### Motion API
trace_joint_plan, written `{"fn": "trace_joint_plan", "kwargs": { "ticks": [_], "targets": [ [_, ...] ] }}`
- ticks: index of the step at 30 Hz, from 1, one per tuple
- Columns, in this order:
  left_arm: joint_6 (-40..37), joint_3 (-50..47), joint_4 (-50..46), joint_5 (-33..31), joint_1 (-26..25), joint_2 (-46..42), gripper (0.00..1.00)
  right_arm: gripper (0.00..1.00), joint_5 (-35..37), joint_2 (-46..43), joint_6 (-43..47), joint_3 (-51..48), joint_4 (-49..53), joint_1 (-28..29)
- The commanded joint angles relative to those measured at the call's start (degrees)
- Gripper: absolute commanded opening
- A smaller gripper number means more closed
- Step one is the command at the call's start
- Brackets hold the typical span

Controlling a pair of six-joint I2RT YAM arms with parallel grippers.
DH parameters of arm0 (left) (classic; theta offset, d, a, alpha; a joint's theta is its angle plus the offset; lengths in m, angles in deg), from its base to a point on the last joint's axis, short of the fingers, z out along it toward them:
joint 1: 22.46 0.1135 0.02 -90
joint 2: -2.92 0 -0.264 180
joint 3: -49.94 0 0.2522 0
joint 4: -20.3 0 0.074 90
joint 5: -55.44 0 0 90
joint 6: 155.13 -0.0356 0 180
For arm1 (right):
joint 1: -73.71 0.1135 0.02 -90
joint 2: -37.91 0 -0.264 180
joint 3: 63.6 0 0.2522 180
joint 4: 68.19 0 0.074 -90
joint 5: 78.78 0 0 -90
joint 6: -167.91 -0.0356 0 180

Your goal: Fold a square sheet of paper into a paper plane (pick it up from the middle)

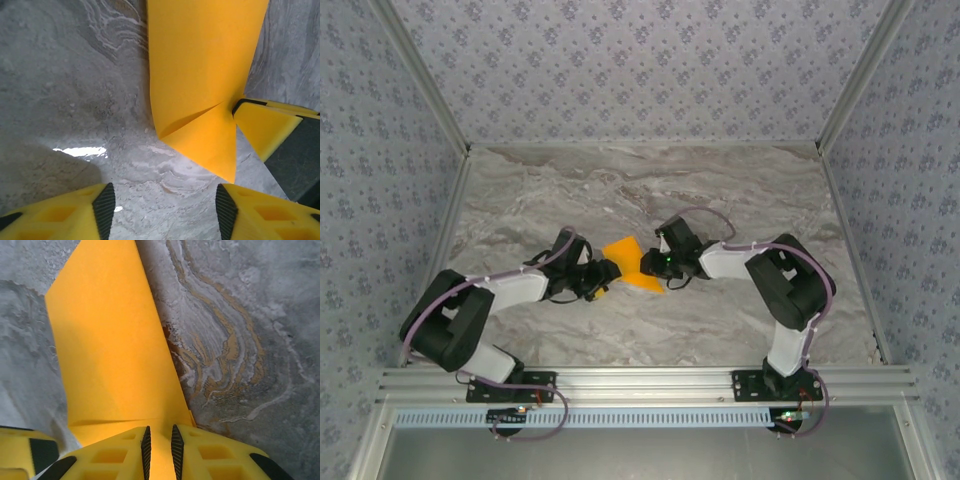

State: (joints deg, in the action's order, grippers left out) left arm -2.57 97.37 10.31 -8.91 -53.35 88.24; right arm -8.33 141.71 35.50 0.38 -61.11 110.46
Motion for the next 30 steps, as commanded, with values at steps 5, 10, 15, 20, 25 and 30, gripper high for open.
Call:
{"fn": "trace_joint_plan", "kwargs": {
  "ticks": [5,10,15,20,25,30],
  "targets": [
    [0.89,2.74,3.31,0.81,-0.39,1.85,0.49,0.25,-6.13,1.65,-5.92,-5.76,-4.28,-3.77],
    [0.97,3.70,3.78,0.78,-0.37,3.27,0.44,0.26,-7.04,1.68,-6.19,-6.09,-4.73,-4.46],
    [0.81,4.80,4.19,0.75,-0.34,5.09,0.40,0.25,-7.32,1.80,-6.01,-6.38,-4.83,-4.82],
    [0.94,5.61,4.57,0.67,-0.34,6.78,0.40,0.25,-7.57,1.84,-6.00,-6.71,-5.07,-4.98],
    [1.24,6.29,5.46,0.98,-0.36,7.99,0.39,0.26,-8.20,1.85,-5.71,-6.63,-5.07,-5.06],
    [1.28,7.02,6.07,1.39,-0.34,9.33,0.38,0.26,-8.47,1.84,-5.21,-6.52,-4.62,-5.04]
  ]
}}
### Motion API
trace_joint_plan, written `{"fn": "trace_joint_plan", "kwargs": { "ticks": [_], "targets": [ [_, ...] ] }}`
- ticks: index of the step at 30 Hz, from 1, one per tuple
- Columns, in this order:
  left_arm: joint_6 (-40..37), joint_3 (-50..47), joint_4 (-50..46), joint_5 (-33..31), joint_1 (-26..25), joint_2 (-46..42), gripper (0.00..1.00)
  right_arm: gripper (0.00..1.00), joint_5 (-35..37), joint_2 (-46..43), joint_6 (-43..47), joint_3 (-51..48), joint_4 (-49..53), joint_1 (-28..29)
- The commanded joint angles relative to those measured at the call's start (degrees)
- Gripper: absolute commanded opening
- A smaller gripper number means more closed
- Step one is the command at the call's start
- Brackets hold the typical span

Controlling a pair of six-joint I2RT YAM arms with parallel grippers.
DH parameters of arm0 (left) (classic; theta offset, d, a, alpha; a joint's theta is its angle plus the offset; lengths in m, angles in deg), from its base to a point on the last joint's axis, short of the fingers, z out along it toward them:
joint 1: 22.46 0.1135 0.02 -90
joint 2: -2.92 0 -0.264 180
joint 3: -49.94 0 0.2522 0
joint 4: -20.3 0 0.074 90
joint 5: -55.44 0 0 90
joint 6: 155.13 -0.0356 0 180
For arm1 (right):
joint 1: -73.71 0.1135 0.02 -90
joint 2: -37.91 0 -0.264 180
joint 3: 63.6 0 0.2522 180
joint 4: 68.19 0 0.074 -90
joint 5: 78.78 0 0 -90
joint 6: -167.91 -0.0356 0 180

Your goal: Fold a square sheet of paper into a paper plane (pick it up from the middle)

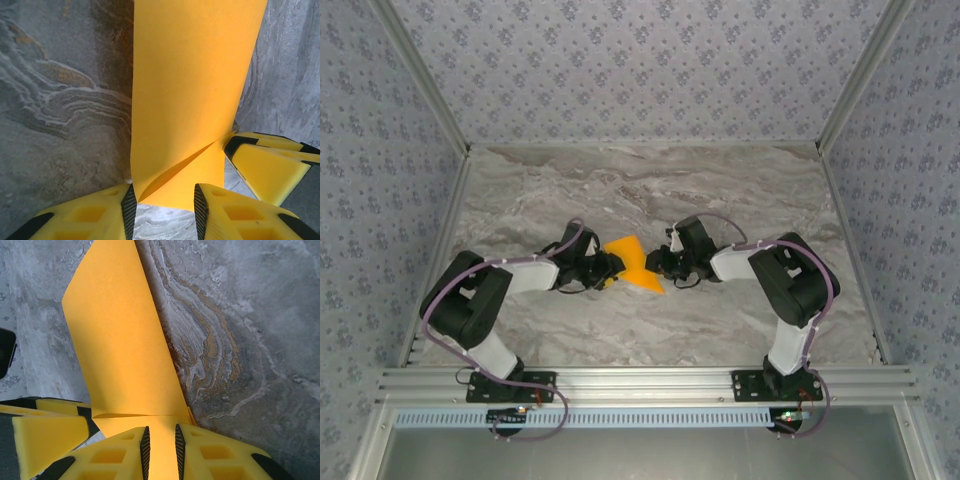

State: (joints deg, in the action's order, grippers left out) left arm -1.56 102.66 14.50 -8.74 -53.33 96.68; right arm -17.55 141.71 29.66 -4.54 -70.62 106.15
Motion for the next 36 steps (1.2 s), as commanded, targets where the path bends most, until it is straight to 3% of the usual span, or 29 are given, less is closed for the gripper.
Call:
{"fn": "trace_joint_plan", "kwargs": {
  "ticks": [1,16,24,28,36],
  "targets": [
    [0.40,1.73,2.36,1.48,-0.34,1.07,0.38,0.26,0.74,1.85,0.67,-1.53,4.88,-0.72],
    [1.86,1.25,8.93,5.25,-0.38,3.01,0.22,0.31,1.88,-0.16,5.96,-1.79,4.00,2.06],
    [2.05,0.68,7.16,5.08,-0.44,1.35,0.12,0.50,7.02,-6.13,11.68,-2.93,5.49,3.77],
    [2.93,0.67,5.49,4.61,-0.55,-0.37,0.11,0.64,16.65,-13.10,21.38,-3.31,10.06,7.44],
    [4.17,1.70,0.82,3.55,-0.99,-4.04,0.11,0.75,36.42,-21.00,35.93,-4.23,13.15,17.95]
  ]
}}
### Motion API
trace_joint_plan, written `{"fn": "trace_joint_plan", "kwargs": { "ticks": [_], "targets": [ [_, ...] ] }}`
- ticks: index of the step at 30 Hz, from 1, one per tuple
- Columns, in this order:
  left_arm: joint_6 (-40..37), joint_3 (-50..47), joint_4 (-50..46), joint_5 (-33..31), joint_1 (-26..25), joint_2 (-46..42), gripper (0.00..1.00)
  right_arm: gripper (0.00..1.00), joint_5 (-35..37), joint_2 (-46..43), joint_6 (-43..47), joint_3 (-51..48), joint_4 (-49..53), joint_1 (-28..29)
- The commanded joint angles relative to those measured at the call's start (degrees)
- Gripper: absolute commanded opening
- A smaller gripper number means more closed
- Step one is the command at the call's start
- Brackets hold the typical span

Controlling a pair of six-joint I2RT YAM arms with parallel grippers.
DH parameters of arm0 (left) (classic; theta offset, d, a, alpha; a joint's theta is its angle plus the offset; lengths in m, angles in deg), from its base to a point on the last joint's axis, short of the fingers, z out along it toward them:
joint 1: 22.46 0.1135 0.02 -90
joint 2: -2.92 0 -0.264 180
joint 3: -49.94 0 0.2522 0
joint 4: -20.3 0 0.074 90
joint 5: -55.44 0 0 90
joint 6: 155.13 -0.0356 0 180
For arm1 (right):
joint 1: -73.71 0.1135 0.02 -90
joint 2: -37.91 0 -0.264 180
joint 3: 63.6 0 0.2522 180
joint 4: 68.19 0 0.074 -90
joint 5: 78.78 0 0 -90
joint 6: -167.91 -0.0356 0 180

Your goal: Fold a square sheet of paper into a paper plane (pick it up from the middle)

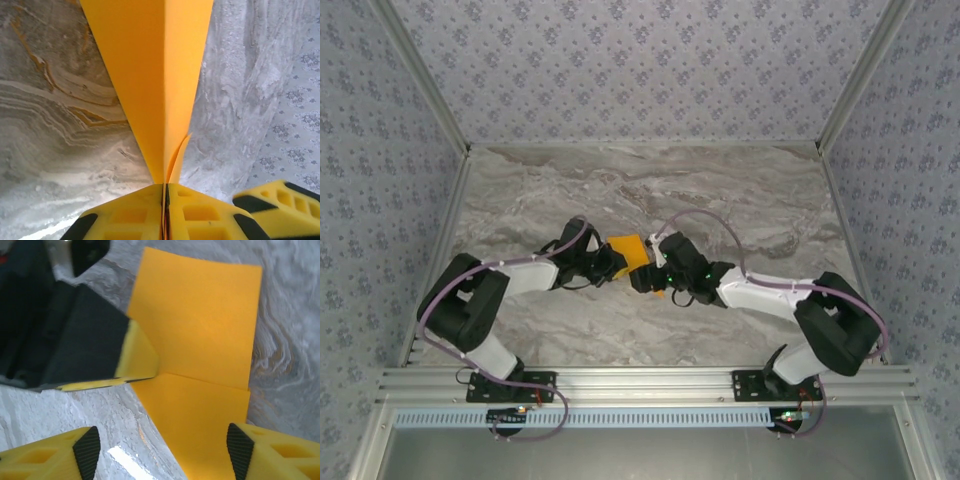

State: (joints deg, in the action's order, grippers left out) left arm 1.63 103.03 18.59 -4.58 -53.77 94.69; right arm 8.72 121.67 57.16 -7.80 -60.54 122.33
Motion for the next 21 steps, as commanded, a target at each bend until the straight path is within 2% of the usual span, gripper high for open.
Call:
{"fn": "trace_joint_plan", "kwargs": {
  "ticks": [1,3,6,21],
  "targets": [
    [1.10,1.37,-3.67,-0.62,-0.55,-2.32,0.11,0.75,11.55,-0.97,10.15,-0.92,3.16,2.72],
    [1.44,1.56,-3.96,-0.59,-0.57,-2.56,0.11,0.71,11.61,-0.78,15.21,-1.87,1.29,3.95],
    [1.78,1.80,-4.35,-0.60,-0.51,-2.94,0.11,0.70,15.60,-1.49,24.28,-6.78,-8.11,8.04],
    [3.11,1.86,-4.67,-0.27,-0.56,-3.29,0.10,0.63,24.94,9.48,35.60,-8.50,-23.29,11.27]
  ]
}}
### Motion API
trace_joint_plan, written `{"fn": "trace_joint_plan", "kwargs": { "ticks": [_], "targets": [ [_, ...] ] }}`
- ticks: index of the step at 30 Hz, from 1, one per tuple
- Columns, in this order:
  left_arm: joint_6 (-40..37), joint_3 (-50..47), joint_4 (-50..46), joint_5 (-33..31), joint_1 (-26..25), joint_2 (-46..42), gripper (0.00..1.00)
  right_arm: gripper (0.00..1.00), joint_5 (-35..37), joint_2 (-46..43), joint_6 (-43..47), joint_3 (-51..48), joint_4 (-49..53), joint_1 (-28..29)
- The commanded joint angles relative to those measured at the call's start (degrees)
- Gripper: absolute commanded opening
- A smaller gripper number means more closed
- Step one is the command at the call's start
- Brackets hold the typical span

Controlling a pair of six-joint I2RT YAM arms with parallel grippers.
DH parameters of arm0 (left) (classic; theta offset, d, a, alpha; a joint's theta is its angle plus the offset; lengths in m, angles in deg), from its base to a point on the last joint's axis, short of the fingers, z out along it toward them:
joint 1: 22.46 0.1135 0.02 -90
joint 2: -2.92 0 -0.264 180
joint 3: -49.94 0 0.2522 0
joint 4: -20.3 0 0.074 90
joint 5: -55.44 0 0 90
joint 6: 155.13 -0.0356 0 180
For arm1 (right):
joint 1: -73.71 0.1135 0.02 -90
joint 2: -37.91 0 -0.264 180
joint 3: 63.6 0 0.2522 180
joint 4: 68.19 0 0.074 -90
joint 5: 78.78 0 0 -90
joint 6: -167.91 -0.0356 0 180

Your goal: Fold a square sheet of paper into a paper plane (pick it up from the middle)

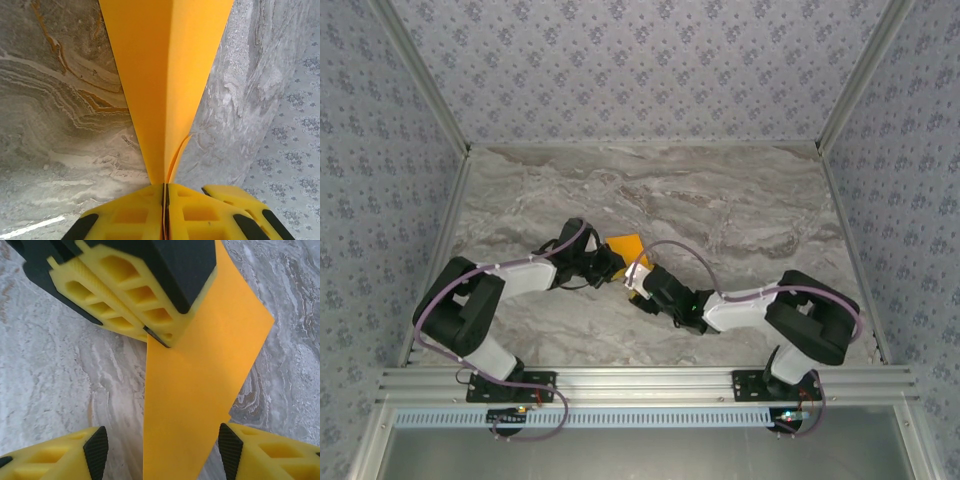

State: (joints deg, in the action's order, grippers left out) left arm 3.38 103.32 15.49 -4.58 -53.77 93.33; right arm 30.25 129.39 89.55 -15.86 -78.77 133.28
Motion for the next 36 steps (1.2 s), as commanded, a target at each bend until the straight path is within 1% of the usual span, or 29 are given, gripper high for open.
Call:
{"fn": "trace_joint_plan", "kwargs": {
  "ticks": [1,4,9,13,14,24,28,33,36],
  "targets": [
    [1.36,1.60,-1.72,-0.27,-0.53,-1.97,0.10,0.62,3.78,2.53,3.68,-0.11,-5.56,0.29],
    [1.45,1.52,-2.16,-0.40,-0.53,-2.23,0.10,0.59,5.03,4.86,4.34,0.35,-7.69,0.19],
    [1.71,1.34,-2.27,-0.62,-0.53,-2.30,0.09,0.48,4.71,6.62,4.99,0.15,-9.79,-0.14],
    [1.80,1.34,-2.62,-0.19,-0.58,-2.67,0.09,0.46,3.27,6.23,5.32,0.30,-8.73,-0.09],
    [1.87,1.26,-2.62,-0.18,-0.53,-2.82,0.09,0.45,3.13,6.25,5.30,0.19,-8.77,-0.07],
    [1.56,1.07,-3.67,-0.36,-0.51,-3.42,0.09,0.40,2.79,7.14,6.11,1.54,-9.54,-0.05],
    [1.55,1.03,-3.59,-0.27,-0.56,-3.27,0.09,0.35,2.68,7.11,6.12,2.20,-9.07,-0.06],
    [1.37,1.04,-3.93,-0.01,-0.20,-3.37,0.10,0.25,2.51,6.79,5.94,2.56,-8.35,0.00],
    [0.95,0.82,-4.01,0.46,1.03,-4.36,0.14,0.17,1.65,5.97,5.31,2.50,-6.97,-0.11]
  ]
}}
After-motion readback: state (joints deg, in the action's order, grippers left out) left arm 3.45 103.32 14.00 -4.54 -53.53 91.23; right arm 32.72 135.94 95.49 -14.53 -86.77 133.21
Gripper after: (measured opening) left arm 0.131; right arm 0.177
